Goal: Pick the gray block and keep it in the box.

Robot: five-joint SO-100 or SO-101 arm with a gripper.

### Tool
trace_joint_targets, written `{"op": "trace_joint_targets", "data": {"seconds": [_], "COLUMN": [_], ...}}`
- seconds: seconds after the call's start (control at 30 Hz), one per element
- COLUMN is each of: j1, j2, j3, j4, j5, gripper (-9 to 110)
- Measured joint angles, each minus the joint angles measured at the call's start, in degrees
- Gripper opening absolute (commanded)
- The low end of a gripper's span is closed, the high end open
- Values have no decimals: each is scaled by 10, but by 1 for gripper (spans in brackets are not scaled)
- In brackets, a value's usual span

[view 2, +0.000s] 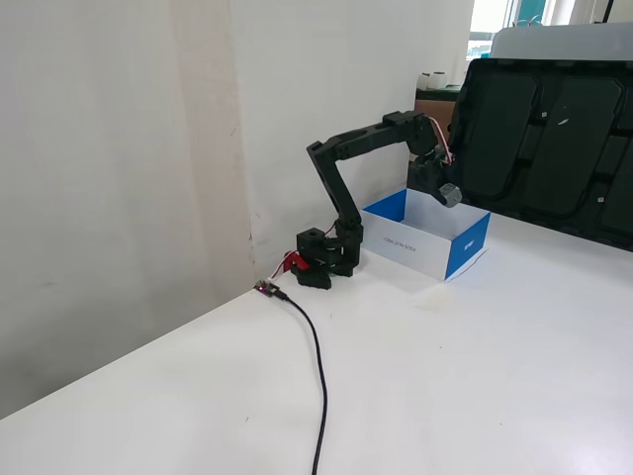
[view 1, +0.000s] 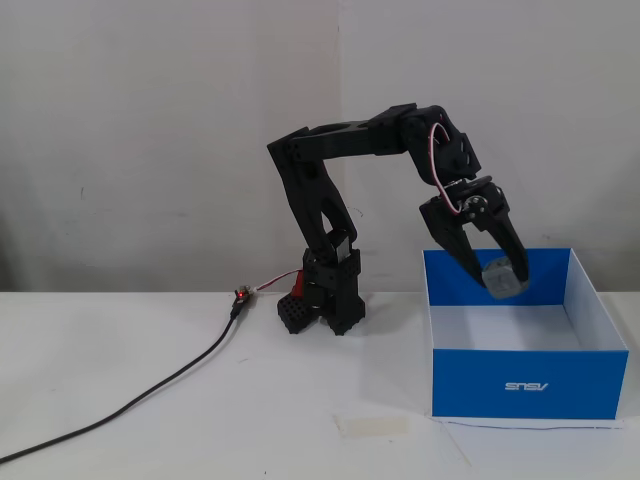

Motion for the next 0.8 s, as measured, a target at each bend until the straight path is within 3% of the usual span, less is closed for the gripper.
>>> {"op": "trace_joint_targets", "data": {"seconds": [0.2, 0.53, 0.8], "j1": [-30, -52, -11], "j2": [0, 0, 0], "j3": [3, 3, 3], "j4": [-15, -3, 25], "j5": [0, 0, 0], "gripper": [8, 20, 5]}}
